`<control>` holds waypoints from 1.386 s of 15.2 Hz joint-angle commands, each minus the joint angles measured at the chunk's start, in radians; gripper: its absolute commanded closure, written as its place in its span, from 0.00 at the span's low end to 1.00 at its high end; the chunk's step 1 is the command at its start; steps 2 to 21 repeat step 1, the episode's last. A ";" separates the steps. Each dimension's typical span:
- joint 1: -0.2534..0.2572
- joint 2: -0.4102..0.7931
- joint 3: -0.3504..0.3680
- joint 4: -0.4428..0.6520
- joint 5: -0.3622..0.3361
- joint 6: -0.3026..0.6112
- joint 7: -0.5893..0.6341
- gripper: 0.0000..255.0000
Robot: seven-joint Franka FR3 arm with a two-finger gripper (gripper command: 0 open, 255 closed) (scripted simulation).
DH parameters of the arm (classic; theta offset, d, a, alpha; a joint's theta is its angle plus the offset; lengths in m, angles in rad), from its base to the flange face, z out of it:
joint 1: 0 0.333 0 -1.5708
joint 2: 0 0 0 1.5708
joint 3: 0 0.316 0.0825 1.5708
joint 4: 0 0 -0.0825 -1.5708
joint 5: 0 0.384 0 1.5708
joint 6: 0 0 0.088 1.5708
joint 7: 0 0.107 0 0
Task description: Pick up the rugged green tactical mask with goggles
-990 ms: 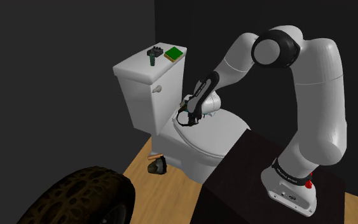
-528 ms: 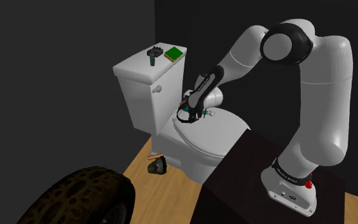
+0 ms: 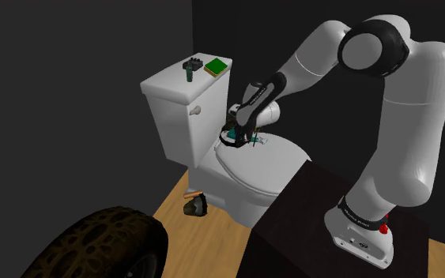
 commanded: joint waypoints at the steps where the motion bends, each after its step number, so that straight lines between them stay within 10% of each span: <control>1: 0.001 -0.009 -0.004 -0.004 -0.003 -0.005 0.002 1.00; 21: 0.001 -0.009 -0.004 -0.004 -0.003 -0.005 0.002 1.00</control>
